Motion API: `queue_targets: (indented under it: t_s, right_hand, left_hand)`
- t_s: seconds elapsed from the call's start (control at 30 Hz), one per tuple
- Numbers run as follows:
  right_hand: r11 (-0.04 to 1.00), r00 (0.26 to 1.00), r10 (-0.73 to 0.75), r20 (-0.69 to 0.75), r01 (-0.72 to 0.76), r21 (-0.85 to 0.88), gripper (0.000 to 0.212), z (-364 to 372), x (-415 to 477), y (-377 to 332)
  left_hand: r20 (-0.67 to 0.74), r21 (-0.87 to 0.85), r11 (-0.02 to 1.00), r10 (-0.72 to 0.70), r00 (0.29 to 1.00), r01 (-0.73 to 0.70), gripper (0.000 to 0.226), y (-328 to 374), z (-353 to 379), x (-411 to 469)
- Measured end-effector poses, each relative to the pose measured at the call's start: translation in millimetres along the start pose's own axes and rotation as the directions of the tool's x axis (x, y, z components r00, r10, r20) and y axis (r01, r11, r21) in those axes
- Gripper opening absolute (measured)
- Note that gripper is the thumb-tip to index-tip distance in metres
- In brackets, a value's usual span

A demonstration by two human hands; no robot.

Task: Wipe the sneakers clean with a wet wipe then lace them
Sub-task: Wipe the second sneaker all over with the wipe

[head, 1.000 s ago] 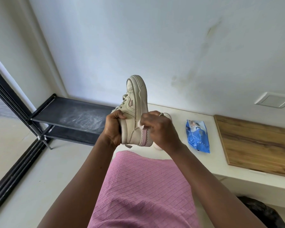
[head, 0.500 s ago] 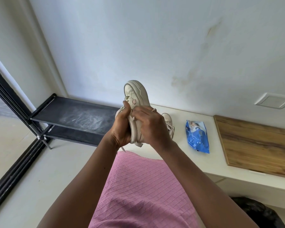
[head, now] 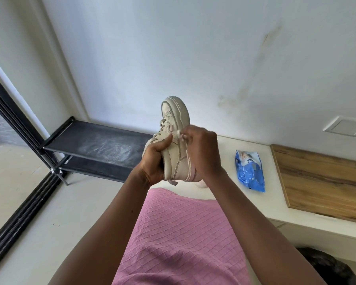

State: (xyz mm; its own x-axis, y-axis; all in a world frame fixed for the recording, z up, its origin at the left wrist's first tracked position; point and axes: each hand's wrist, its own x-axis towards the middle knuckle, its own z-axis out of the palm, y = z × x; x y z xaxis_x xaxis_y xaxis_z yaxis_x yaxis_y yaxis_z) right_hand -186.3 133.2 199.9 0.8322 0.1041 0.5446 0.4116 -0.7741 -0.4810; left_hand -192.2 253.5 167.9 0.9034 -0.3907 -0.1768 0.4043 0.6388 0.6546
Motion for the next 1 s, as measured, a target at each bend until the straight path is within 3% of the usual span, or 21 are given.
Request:
queue_targets:
  t_s: [0.13, 0.3, 0.4, 0.53, 0.67, 0.8, 0.9, 1.0]
  right_hand:
    - [0.985, 0.982, 0.172, 0.075, -0.169, -0.042, 0.022, -5.3, 7.7, -11.9]
    - [0.995, 0.989, 0.058, 0.134, -0.047, -0.083, 0.032, -0.5, -24.1, -20.8]
    - [0.995, 0.983, 0.084, 0.165, -0.073, -0.074, 0.039, 2.2, -44.2, -23.3]
    - [0.990, 0.988, 0.137, 0.065, -0.138, 0.013, 0.030, 1.8, -49.3, -21.4]
    - [0.979, 0.977, 0.205, -0.060, -0.204, 0.023, 0.017, 7.7, -19.3, -16.3]
    - [0.966, 0.957, 0.258, -0.135, -0.257, 0.027, 0.016, 5.8, 29.3, -0.7]
    - [0.975, 0.966, 0.221, -0.132, -0.216, 0.045, 0.013, -1.4, 53.1, 6.5]
    - [0.992, 0.996, 0.092, -0.003, -0.092, 0.086, 0.013, -3.5, 49.0, 8.8]
  left_hand:
    - [-0.056, 0.039, 0.999, 0.037, 0.998, -0.035, 0.039, 0.1, 1.6, 5.0]
    - [-0.133, 0.082, 0.994, 0.089, 0.987, -0.078, 0.044, -0.4, -2.4, 10.5]
    - [-0.177, 0.052, 0.994, 0.105, 0.979, -0.097, 0.041, -3.0, -7.0, 13.0]
    - [-0.201, 0.051, 0.998, 0.041, 0.979, -0.032, 0.032, -0.9, -2.9, 7.6]
    - [-0.234, 0.175, 0.984, 0.006, 0.972, 0.036, 0.057, -0.9, -0.3, 3.8]
    - [-0.254, 0.192, 0.981, 0.062, 0.965, -0.012, 0.040, -3.6, 6.8, -3.0]
    - [-0.230, 0.175, 0.983, 0.090, 0.969, -0.050, 0.038, -3.6, 10.0, -7.1]
    - [-0.251, 0.157, 0.985, 0.107, 0.962, -0.068, 0.041, 3.3, 6.0, -5.2]
